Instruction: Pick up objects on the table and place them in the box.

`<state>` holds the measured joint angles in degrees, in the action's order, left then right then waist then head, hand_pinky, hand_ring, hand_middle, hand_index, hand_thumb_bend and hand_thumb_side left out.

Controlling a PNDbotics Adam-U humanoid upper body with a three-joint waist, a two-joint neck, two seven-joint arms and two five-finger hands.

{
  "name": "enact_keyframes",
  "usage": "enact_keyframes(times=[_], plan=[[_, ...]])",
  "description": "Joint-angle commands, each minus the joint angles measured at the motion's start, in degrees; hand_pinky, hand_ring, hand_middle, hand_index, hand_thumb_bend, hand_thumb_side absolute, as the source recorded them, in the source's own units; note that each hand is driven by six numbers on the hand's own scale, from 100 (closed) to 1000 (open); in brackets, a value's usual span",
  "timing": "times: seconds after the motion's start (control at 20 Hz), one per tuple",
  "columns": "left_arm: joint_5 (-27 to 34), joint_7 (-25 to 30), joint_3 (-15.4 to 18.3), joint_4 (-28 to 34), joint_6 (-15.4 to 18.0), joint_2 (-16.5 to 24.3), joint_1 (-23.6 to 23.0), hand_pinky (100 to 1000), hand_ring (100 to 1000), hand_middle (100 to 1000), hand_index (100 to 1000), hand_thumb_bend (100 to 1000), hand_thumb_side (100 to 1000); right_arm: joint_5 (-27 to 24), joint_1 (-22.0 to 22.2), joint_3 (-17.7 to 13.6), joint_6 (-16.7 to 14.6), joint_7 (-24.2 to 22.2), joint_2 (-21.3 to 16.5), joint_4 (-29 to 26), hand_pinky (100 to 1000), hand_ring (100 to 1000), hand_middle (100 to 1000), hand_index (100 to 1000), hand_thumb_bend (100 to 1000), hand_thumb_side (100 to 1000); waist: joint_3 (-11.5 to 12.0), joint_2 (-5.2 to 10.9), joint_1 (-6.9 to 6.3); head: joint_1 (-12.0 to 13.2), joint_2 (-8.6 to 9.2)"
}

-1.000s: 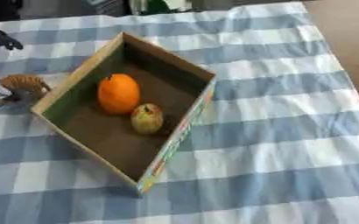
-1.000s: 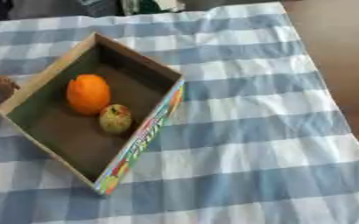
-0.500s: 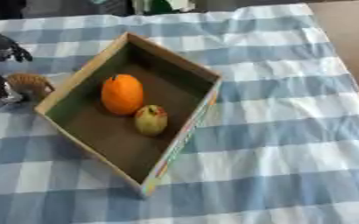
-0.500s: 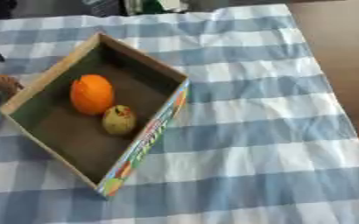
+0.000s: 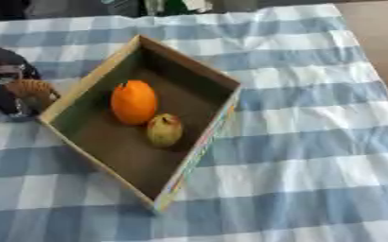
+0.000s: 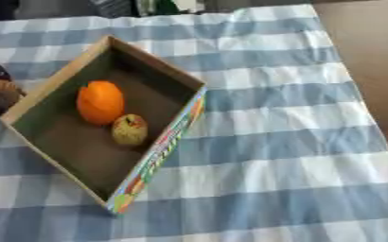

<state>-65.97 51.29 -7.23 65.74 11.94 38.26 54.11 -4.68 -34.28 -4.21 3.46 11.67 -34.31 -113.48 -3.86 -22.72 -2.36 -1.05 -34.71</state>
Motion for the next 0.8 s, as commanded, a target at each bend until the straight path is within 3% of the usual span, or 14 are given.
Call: enact_keyframes(times=[0.05,0.2,0.35,0.45,0.8], plan=[[-0.59,0.67,0.67,0.17,0.55,1.15,0.78,666,783,702,823,221,231,-0.58,-0.58,-0.67,-0.05,-0.13,-0.70,-1.11,742,878,630,822,100,596,0.01,1.10,0.16,0.31,0.70],[0.17,0.67,0.82,0.69,0.22,0.97,0.81,635,751,646,770,100,165,-0.55,-0.48,-0.70,0.05,-0.20,-0.66,-1.11,743,878,630,822,100,595,0.03,1.11,0.21,0.35,0.71],[1.69,0.67,0.86,2.03,-0.68,0.91,0.86,601,724,606,734,100,177,-0.48,-0.36,-0.72,0.25,-0.31,-0.62,-1.11,743,879,630,823,100,593,0.08,1.15,0.23,0.36,0.64],[2.71,0.67,1.01,3.03,-1.74,0.83,0.99,564,692,574,703,100,250,-0.44,-0.32,-0.73,0.37,-0.41,-0.54,-1.11,744,880,631,824,100,593,0.11,1.21,0.22,0.34,0.59],[4.50,0.64,1.19,5.39,-5.01,0.96,1.42,475,608,508,596,100,276,-0.29,-0.19,-0.77,0.61,-0.62,-0.42,-1.11,745,881,631,824,100,593,0.16,1.57,0.21,0.25,0.40]])
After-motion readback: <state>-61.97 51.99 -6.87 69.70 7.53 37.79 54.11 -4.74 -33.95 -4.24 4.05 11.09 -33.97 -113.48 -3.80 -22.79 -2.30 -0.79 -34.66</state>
